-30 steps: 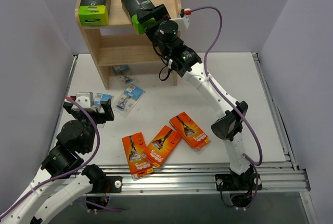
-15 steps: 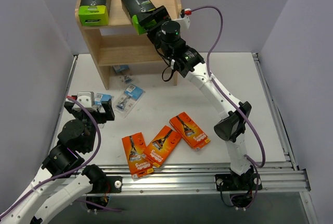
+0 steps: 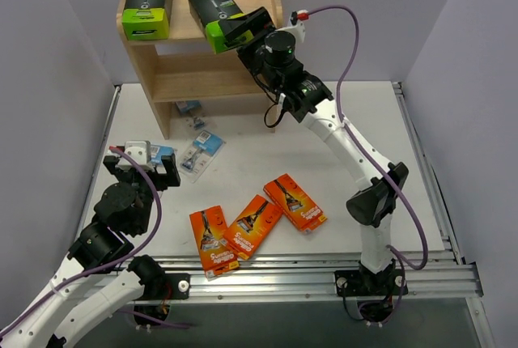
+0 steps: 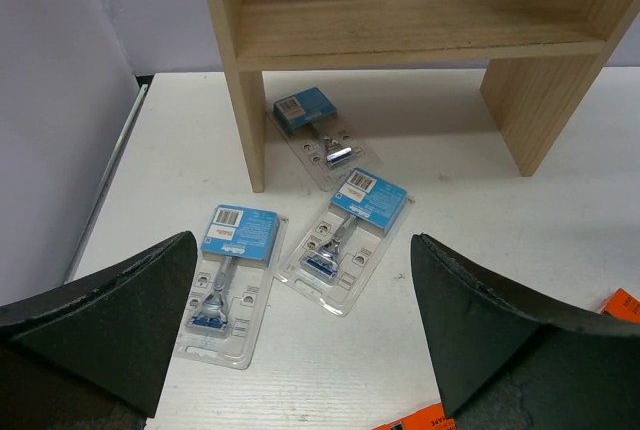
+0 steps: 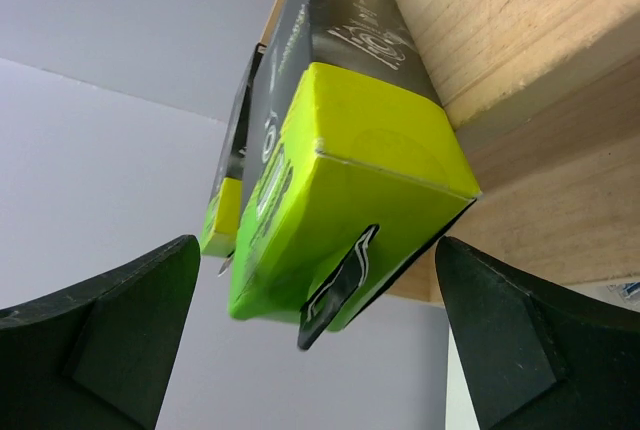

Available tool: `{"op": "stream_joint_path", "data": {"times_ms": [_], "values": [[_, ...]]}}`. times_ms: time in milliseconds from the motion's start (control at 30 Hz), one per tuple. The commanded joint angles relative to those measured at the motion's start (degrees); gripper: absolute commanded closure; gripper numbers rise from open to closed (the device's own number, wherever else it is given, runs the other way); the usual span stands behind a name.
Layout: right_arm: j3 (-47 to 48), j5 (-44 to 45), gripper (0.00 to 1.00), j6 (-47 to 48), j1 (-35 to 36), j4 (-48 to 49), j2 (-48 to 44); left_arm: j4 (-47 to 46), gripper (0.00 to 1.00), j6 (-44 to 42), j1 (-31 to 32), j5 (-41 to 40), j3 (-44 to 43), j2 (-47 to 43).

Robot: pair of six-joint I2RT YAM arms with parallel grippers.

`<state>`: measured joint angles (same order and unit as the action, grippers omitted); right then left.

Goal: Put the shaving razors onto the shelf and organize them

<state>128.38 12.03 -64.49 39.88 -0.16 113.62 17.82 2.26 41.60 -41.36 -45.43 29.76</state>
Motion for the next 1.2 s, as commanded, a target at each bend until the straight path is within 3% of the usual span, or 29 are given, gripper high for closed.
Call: {"op": "stream_joint_path", "data": {"times_ms": [0, 200, 467, 667, 833, 1167], "values": [[-3.90, -2.18, 0.00, 0.42, -1.11, 4.12, -7.36, -1.83, 0.03, -0.94, 0.32, -0.73, -0.54, -0.14], [-17.09, -5.00, 0.00, 1.03, -2.17, 8.33, -17.55, -2.44, 0.03, -1.29, 0.32, -0.12, -0.27, -0.23], [-39.03, -10.27, 0.00, 11.31, -2.35, 13.60, -31.08, -1.40, 0.03, -1.04, 0.32, 0.85, -3.16, 2.84], [-55.84, -18.08, 0.00, 18.51, -2.17, 16.07, -41.89, 2.65, 0.03, 1.26, 0.32, 4.01, -18.53, 11.36], [-68.16, -23.28, 0.02, 24.58, -1.56, 14.41, -45.85, 2.04, 0.03, -0.67, 0.23, 5.24, -36.08, 24.27], [-86.62, -31.54, 0.07, 28.71, -1.03, 15.72, -56.66, -3.67, 0.03, -1.91, 0.32, 11.04, -63.17, 49.75]]}}
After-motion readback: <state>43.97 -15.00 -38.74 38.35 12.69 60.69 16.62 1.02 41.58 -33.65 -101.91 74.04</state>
